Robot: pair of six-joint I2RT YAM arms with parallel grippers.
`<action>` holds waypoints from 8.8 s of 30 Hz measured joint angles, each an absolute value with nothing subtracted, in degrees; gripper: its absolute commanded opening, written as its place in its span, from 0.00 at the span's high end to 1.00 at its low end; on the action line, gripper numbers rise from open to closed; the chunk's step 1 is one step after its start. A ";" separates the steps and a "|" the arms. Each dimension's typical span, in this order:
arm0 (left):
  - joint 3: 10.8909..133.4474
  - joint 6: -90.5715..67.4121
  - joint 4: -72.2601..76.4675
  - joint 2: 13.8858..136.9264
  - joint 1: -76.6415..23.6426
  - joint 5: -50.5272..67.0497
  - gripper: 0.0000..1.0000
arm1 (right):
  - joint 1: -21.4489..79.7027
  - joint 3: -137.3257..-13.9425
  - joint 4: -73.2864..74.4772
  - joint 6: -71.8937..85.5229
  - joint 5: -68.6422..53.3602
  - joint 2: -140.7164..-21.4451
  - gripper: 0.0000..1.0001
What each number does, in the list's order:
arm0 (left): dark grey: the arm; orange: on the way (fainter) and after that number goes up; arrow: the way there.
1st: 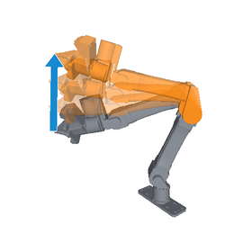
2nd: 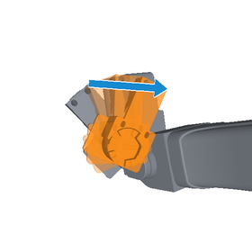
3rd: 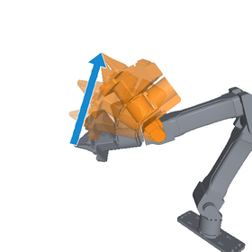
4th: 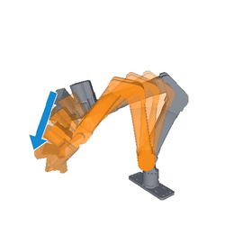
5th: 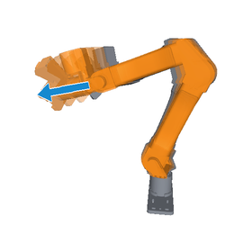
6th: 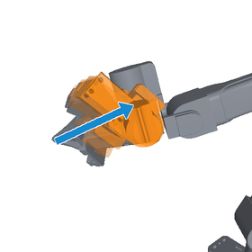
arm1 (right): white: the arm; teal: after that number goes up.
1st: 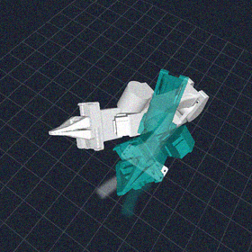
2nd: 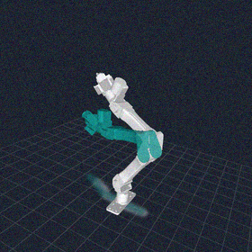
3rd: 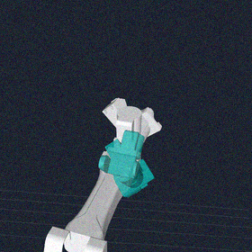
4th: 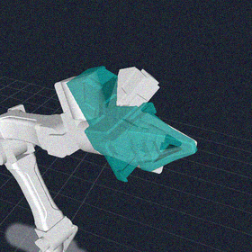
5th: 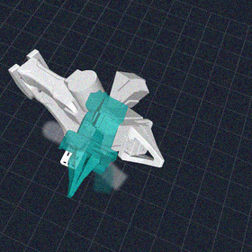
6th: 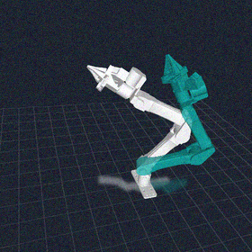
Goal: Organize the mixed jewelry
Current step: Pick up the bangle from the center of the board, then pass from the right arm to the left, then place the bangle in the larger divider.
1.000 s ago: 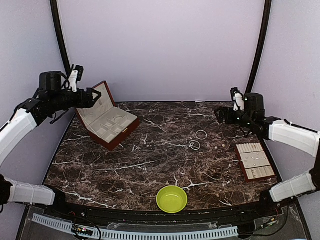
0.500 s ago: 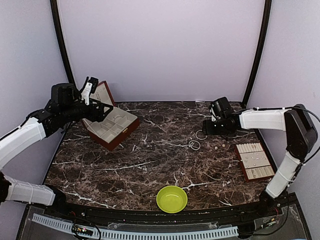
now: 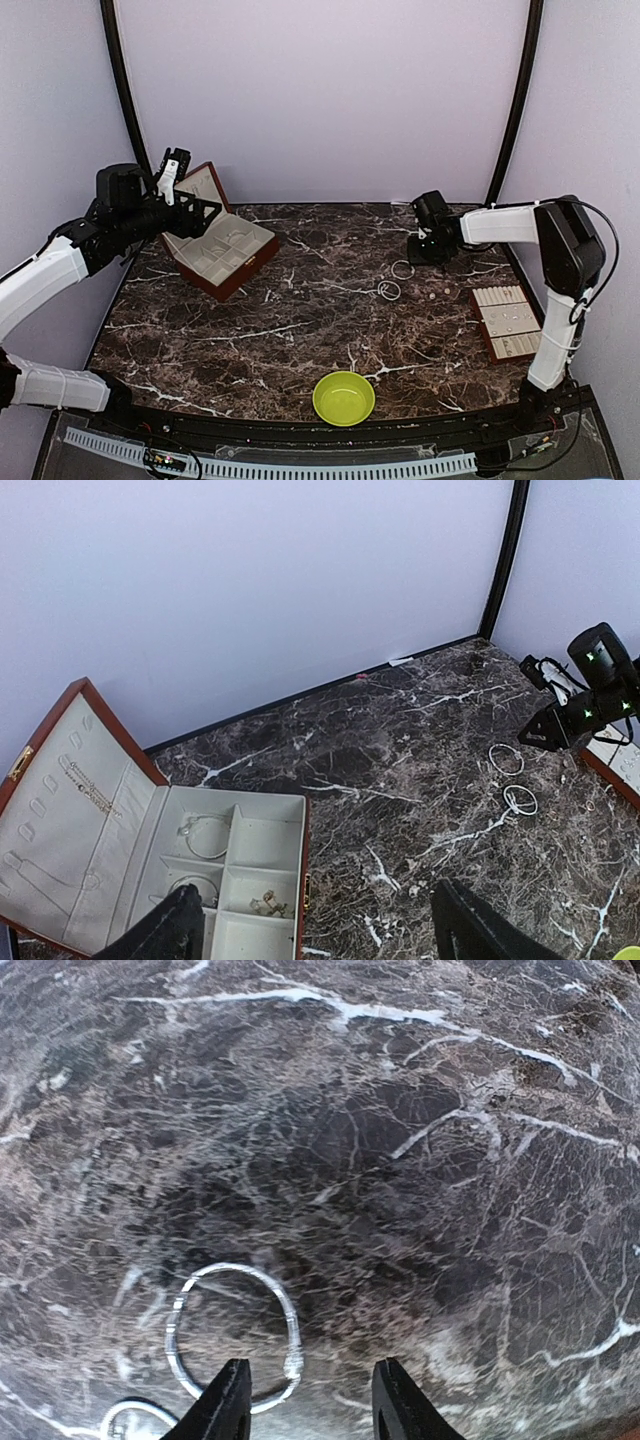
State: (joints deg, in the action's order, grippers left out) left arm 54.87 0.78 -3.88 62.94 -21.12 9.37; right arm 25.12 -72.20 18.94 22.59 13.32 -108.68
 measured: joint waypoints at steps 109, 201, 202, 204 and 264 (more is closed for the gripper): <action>57.10 -12.21 9.61 80.44 -44.99 -0.73 0.21 | 30.00 -52.99 -12.25 14.98 -10.55 -87.55 1.00; 58.70 -28.27 9.06 81.28 -35.51 11.49 1.00 | 40.36 -46.11 -29.80 16.38 -10.20 -82.56 0.11; 59.51 -26.96 6.66 80.77 -34.04 11.51 1.00 | 40.36 -45.82 -29.54 16.67 -9.08 -82.26 0.11; 61.36 -24.29 2.42 80.42 -31.70 11.64 1.00 | 40.36 -45.60 -28.99 17.45 -6.68 -81.60 0.11; 73.71 0.69 -26.46 101.16 -9.21 4.84 1.00 | 30.20 -41.39 -14.72 30.30 12.10 -70.32 0.09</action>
State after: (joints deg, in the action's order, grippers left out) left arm 73.71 0.69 -26.46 101.16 -9.21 4.84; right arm 30.20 -41.39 -14.72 30.30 12.10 -70.32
